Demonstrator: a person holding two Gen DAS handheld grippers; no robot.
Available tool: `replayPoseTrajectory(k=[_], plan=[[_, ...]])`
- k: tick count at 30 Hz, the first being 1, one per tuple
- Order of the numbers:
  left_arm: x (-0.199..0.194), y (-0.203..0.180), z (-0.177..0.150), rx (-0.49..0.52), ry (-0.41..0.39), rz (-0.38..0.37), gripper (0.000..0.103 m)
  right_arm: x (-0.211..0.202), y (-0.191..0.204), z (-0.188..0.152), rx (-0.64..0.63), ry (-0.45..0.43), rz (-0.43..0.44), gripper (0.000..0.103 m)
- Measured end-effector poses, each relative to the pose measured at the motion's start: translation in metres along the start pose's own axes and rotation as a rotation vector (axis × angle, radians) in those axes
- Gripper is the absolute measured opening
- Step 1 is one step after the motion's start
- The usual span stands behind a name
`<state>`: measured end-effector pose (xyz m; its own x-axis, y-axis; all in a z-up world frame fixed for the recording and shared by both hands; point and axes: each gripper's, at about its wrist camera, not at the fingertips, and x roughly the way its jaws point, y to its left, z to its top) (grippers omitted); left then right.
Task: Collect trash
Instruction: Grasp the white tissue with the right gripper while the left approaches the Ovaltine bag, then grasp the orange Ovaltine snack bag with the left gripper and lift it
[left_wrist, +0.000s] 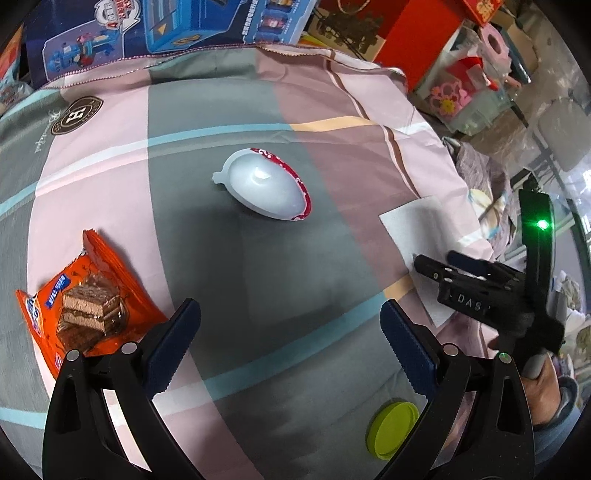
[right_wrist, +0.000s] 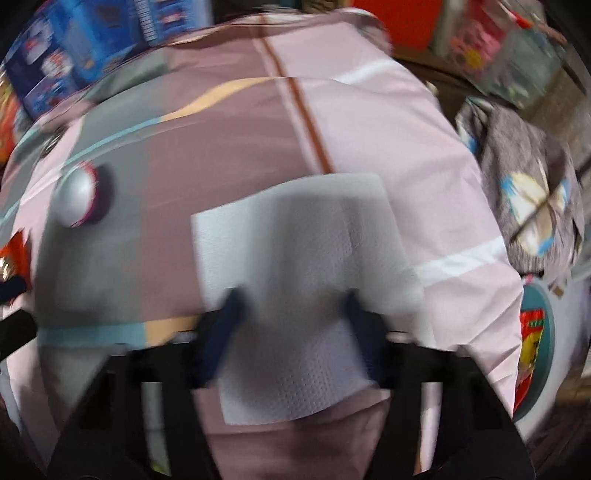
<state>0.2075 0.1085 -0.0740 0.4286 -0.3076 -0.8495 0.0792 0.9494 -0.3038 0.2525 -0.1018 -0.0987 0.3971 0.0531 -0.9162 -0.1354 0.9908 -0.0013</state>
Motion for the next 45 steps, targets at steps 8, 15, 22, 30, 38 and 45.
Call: replayPoseTrajectory(k=[8, 15, 22, 30, 38, 45], plan=[[-0.018, -0.003, -0.009, 0.003, -0.024, -0.003, 0.098, -0.016, 0.018, -0.011, 0.038, 0.017, 0.107, 0.005], [-0.055, 0.011, -0.015, -0.032, -0.104, 0.011, 0.098, -0.050, 0.020, -0.013, 0.073, -0.019, 0.223, 0.004], [-0.075, 0.045, -0.022, -0.095, -0.152, 0.093, 0.098, -0.062, 0.028, -0.011, 0.098, -0.003, 0.310, 0.004], [-0.052, 0.099, -0.022, -0.220, -0.094, 0.220, 0.098, -0.054, 0.043, -0.005, 0.099, 0.024, 0.342, 0.004], [-0.016, 0.114, -0.007, -0.228, -0.067, 0.327, 0.099, -0.049, 0.041, 0.000, 0.095, 0.041, 0.347, 0.004], [-0.004, 0.093, -0.001, -0.115, -0.098, 0.381, 0.079, -0.047, 0.033, 0.001, 0.110, 0.043, 0.365, 0.004]])
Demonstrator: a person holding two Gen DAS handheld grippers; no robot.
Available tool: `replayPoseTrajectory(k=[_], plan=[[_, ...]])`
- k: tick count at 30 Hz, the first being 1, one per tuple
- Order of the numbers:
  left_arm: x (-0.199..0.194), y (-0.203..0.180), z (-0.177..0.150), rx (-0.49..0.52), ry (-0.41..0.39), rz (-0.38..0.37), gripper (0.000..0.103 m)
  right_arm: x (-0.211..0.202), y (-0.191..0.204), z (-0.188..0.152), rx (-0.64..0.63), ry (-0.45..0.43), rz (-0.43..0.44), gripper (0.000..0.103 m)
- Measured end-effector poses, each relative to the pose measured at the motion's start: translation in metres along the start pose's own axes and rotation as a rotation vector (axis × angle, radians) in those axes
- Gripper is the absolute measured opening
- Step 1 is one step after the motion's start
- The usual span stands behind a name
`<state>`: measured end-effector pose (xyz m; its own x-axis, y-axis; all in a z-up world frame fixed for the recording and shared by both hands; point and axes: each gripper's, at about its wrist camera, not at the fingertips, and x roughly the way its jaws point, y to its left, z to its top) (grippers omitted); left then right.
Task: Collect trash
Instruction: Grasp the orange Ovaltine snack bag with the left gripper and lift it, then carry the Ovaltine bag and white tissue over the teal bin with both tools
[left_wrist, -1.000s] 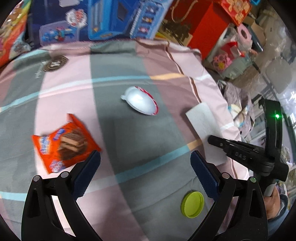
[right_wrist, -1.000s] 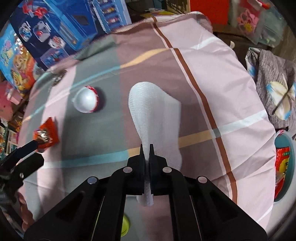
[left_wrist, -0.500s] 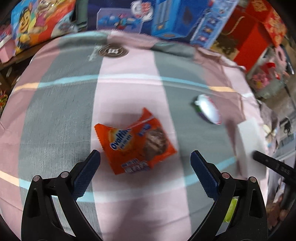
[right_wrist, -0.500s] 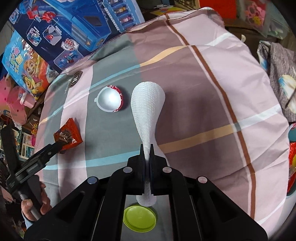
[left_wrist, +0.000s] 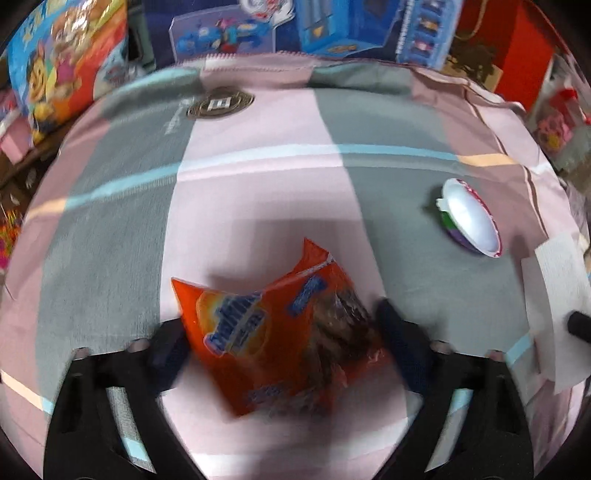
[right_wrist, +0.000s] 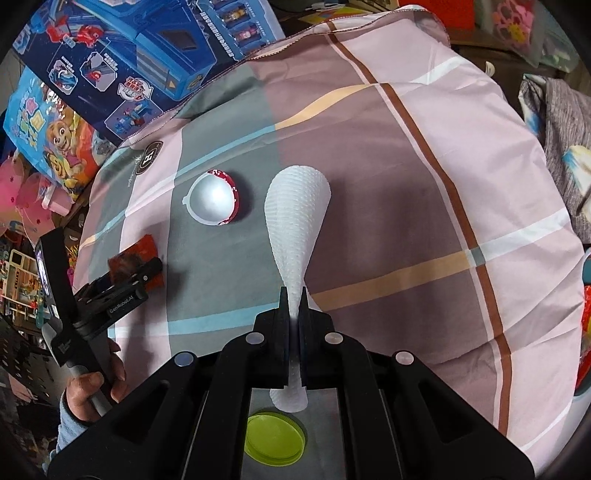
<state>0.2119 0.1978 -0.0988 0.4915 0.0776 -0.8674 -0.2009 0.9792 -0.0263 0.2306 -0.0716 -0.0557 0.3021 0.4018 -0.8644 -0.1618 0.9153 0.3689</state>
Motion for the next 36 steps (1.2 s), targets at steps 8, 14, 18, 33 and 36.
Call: replayPoseTrajectory(k=[8, 14, 18, 33, 36], plan=[[-0.026, 0.004, -0.002, -0.062, -0.007, -0.078, 0.038, -0.012, -0.016, -0.001, 0.027, -0.026, 0.033, 0.004], [-0.052, -0.013, -0.013, -0.050, -0.020, -0.130, 0.036, -0.027, -0.033, -0.005, 0.055, -0.053, 0.063, 0.004], [-0.073, -0.044, -0.012, 0.011, -0.040, -0.177, 0.036, -0.042, -0.054, -0.008, 0.091, -0.082, 0.081, 0.004], [-0.111, -0.239, -0.016, 0.308, -0.051, -0.352, 0.037, -0.133, -0.187, -0.030, 0.275, -0.271, 0.060, 0.004], [-0.114, -0.286, -0.021, 0.375, -0.036, -0.387, 0.037, -0.150, -0.218, -0.039, 0.320, -0.304, 0.046, 0.004]])
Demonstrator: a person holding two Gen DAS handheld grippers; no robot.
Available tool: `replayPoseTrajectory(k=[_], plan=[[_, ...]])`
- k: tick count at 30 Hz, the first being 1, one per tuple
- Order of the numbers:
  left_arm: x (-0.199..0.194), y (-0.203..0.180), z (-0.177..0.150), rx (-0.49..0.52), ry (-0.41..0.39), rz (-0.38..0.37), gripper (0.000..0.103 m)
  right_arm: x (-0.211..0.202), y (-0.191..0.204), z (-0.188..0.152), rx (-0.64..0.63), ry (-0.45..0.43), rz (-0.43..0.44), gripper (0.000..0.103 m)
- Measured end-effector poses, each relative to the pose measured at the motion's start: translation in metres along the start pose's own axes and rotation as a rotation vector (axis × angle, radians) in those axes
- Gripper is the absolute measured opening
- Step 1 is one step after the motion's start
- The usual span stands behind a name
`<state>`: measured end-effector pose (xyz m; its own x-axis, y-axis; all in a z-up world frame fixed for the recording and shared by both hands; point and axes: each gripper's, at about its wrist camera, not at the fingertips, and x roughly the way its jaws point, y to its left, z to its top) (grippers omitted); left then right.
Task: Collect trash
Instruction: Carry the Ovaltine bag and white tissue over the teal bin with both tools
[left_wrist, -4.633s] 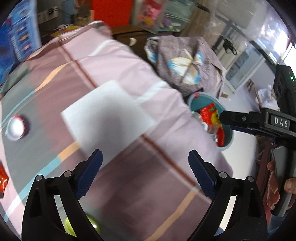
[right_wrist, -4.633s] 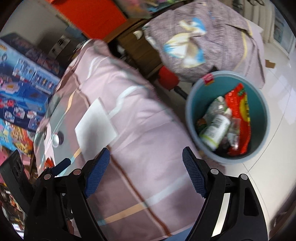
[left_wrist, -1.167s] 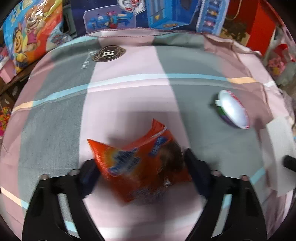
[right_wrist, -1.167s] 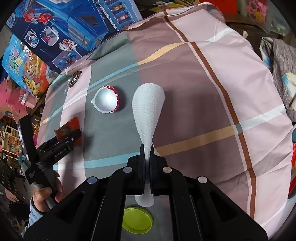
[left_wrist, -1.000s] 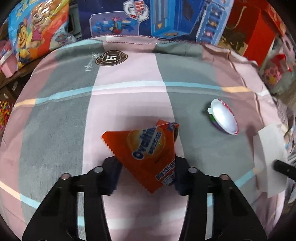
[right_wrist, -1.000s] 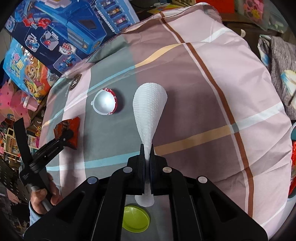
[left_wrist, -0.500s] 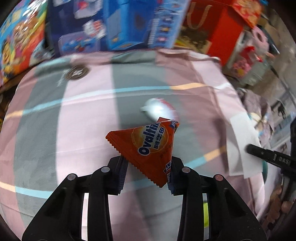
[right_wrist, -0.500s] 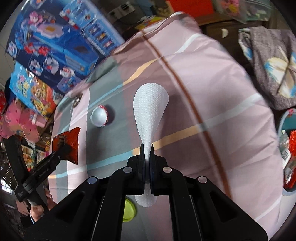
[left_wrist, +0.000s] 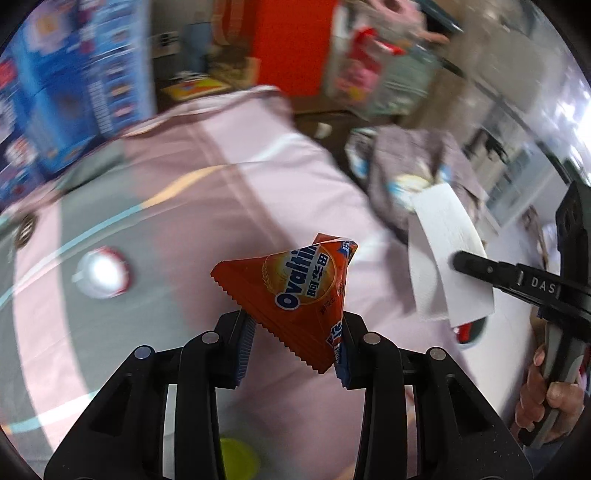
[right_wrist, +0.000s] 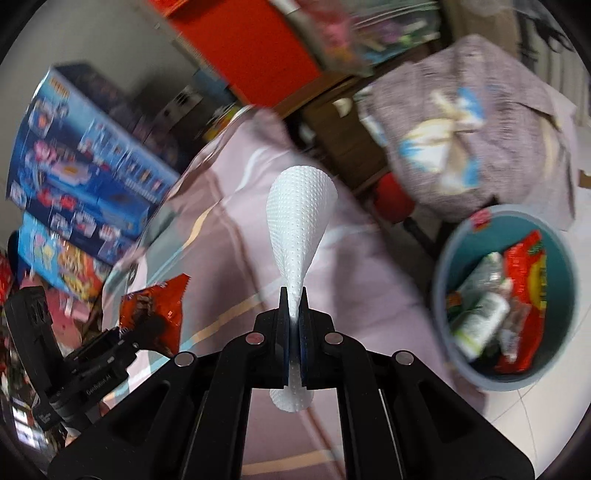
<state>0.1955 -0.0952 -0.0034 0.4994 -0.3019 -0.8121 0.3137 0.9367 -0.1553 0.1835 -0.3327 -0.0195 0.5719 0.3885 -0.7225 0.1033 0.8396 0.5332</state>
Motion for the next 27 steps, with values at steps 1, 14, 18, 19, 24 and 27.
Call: replayPoseTrajectory(k=[1, 14, 18, 19, 24, 27], plan=[[0.004, -0.011, 0.003, 0.016, 0.007, -0.013, 0.037, -0.009, -0.015, 0.003, 0.020, -0.016, -0.008, 0.004], [0.086, -0.176, 0.012, 0.240, 0.137, -0.154, 0.037, -0.066, -0.158, 0.008, 0.209, -0.069, -0.126, 0.004], [0.111, -0.205, 0.012, 0.274, 0.174, -0.174, 0.037, -0.068, -0.183, 0.005, 0.244, -0.049, -0.146, 0.005], [0.117, -0.212, 0.011, 0.279, 0.187, -0.180, 0.037, -0.068, -0.190, 0.004, 0.253, -0.042, -0.150, 0.005], [0.145, -0.233, 0.006, 0.304, 0.241, -0.196, 0.041, -0.064, -0.208, 0.006, 0.277, -0.015, -0.168, 0.006], [0.159, -0.241, 0.005, 0.312, 0.269, -0.205, 0.053, -0.060, -0.214, 0.008, 0.286, -0.005, -0.171, 0.007]])
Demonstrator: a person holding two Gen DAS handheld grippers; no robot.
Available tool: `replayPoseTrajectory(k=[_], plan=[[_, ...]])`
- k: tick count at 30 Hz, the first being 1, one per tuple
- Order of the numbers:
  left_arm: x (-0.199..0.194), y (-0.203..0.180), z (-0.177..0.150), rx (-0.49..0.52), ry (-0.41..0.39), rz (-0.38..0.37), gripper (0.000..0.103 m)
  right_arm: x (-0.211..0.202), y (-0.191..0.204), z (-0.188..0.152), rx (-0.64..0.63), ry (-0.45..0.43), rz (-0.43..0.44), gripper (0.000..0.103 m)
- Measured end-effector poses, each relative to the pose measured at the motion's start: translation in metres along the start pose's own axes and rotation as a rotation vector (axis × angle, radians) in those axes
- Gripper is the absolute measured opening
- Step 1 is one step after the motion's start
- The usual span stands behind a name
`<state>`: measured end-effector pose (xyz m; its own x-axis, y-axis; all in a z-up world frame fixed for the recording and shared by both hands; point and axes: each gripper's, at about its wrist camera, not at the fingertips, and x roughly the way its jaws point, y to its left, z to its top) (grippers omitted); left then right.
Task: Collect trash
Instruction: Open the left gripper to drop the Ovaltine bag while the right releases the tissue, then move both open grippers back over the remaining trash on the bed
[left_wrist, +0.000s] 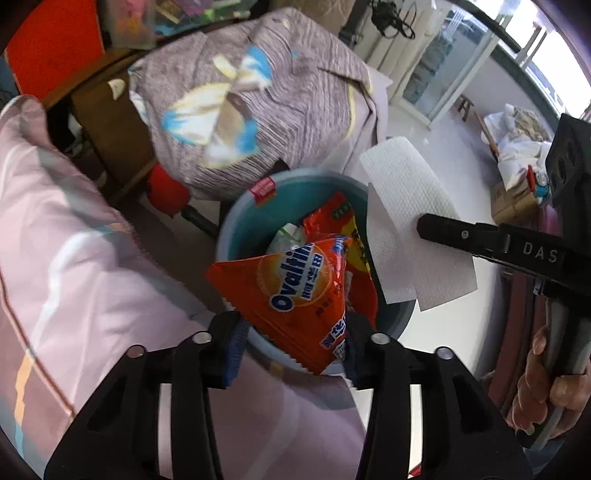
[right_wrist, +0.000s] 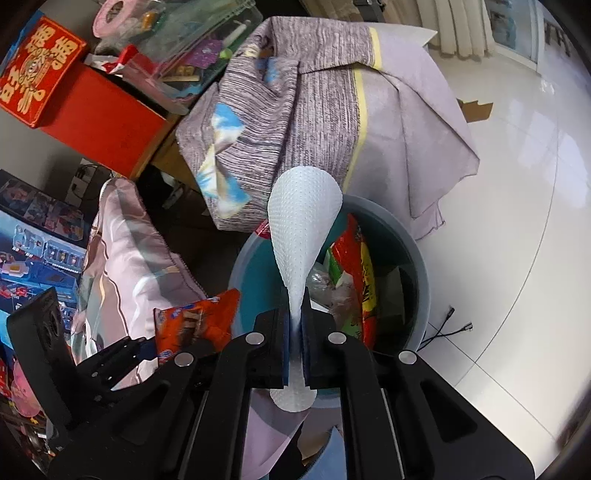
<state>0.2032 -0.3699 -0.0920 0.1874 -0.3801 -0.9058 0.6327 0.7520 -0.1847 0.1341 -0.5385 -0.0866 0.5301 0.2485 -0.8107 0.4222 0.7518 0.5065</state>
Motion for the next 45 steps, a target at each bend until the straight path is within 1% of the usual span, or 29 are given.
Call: replayPoseTrajectory(k=[1, 3, 5, 10, 14, 20, 25, 26, 27, 28, 29, 33, 38, 41, 45], plan=[[0.003, -0.001, 0.001, 0.002, 0.003, 0.002, 0.058, 0.002, -0.001, 0.001, 0.001, 0.003, -0.001, 0.007], [0.009, -0.003, 0.004, 0.007, 0.003, 0.016, 0.078, 0.004, -0.002, 0.003, 0.003, 0.007, -0.001, 0.007], [0.010, -0.005, 0.004, 0.010, -0.002, 0.028, 0.085, 0.008, -0.003, 0.005, 0.006, 0.013, -0.001, 0.007], [0.010, 0.000, 0.003, 0.003, 0.001, 0.025, 0.089, 0.014, -0.002, 0.007, 0.004, 0.027, -0.005, 0.007], [0.013, 0.002, 0.003, -0.008, 0.008, -0.025, 0.089, 0.018, -0.002, 0.008, 0.007, 0.033, -0.006, 0.007], [0.012, 0.003, 0.002, -0.004, 0.007, -0.012, 0.089, 0.022, -0.003, 0.009, 0.010, 0.043, -0.015, 0.007], [0.007, 0.007, -0.001, -0.014, 0.003, -0.005, 0.093, 0.029, 0.002, 0.010, -0.004, 0.061, -0.007, 0.009], [0.006, 0.008, -0.002, -0.016, 0.003, -0.005, 0.094, 0.032, 0.005, 0.010, -0.010, 0.068, -0.005, 0.019], [0.005, 0.009, -0.002, -0.018, 0.004, -0.005, 0.094, 0.033, 0.006, 0.010, -0.013, 0.072, -0.001, 0.034], [0.004, 0.009, -0.003, -0.021, 0.005, -0.006, 0.094, 0.034, 0.007, 0.009, -0.009, 0.075, 0.006, 0.066], [0.003, 0.010, -0.004, -0.023, 0.007, -0.007, 0.094, 0.033, 0.009, 0.008, -0.009, 0.067, 0.000, 0.071], [-0.001, 0.013, -0.007, -0.030, 0.000, -0.003, 0.096, 0.034, 0.011, 0.007, -0.006, 0.075, 0.000, 0.071], [-0.006, 0.016, -0.012, -0.042, 0.003, -0.005, 0.096, 0.033, 0.008, 0.002, 0.026, 0.088, -0.017, 0.076], [-0.010, 0.017, -0.015, -0.039, -0.003, -0.002, 0.096, 0.032, 0.006, 0.000, 0.051, 0.097, -0.024, 0.076], [-0.017, 0.018, -0.020, -0.038, -0.010, -0.002, 0.096, 0.027, 0.009, -0.004, 0.053, 0.093, -0.031, 0.077]])
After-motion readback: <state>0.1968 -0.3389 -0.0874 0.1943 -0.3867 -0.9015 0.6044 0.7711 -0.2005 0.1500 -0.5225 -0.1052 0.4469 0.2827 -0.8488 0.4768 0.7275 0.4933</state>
